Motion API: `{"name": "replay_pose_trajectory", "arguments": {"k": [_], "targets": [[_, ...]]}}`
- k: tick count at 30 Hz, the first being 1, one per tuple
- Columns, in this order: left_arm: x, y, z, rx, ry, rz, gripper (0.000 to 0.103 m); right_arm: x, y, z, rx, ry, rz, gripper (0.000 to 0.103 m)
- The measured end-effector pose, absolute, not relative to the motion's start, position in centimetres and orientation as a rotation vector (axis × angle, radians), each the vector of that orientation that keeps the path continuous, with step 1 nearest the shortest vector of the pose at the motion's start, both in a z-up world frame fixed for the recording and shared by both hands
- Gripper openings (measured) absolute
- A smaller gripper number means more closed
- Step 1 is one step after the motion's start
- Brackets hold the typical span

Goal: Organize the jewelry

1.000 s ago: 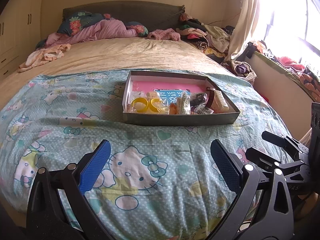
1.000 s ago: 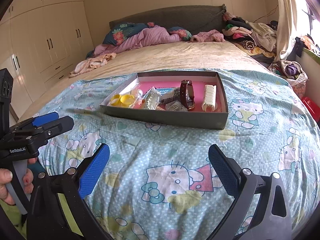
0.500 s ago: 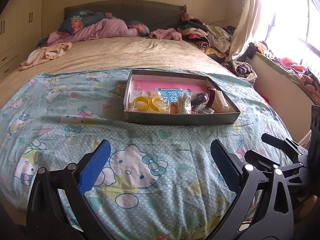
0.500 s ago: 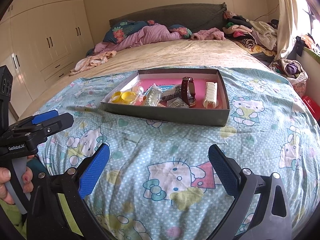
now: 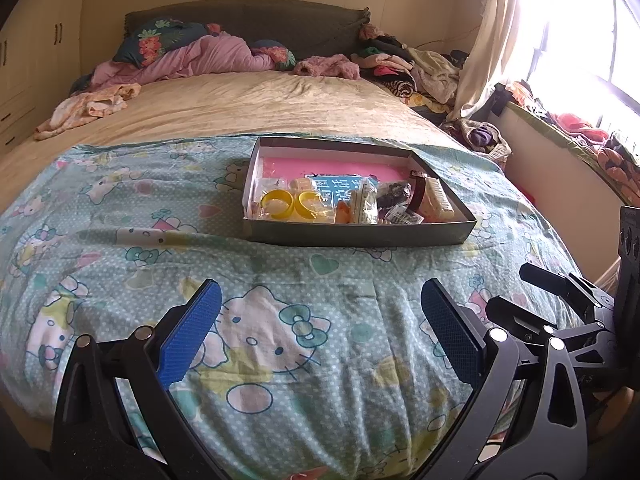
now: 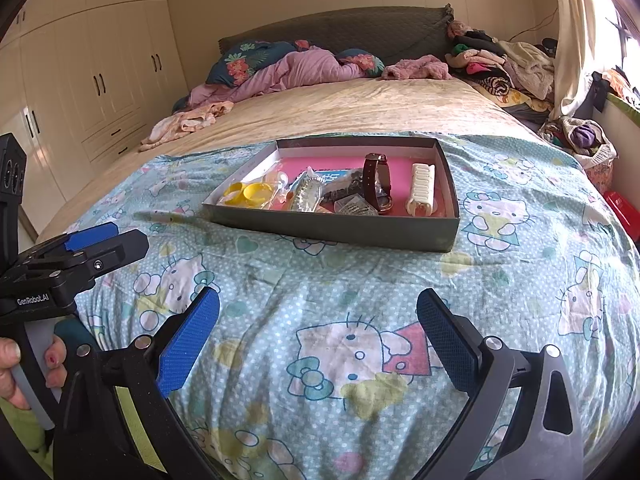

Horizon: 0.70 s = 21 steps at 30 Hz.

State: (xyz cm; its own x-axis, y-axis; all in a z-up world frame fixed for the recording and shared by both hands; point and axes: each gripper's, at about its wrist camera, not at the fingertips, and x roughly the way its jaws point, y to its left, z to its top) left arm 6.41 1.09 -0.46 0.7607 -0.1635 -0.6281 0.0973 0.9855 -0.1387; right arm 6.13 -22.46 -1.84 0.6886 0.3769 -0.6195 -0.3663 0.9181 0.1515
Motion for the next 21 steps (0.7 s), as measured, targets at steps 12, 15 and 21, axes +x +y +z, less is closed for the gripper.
{"name": "replay_pose_trajectory", "arguments": {"k": [12,15,21], "targets": [[6.28,0.91,-0.5,-0.099,0.696,-0.144,0.093,6.13,-22.51,-1.85,0.016,0.698,0.416,0.098],[6.32,0.87,-0.57,-0.096,0.699,-0.144,0.093,6.1,-22.57,-1.83,0.016,0.698,0.417,0.098],[6.34,0.78,-0.65,-0.094,0.701,-0.143,0.093,6.11,-22.55,-1.84,0.017,0.699,0.417,0.098]]}}
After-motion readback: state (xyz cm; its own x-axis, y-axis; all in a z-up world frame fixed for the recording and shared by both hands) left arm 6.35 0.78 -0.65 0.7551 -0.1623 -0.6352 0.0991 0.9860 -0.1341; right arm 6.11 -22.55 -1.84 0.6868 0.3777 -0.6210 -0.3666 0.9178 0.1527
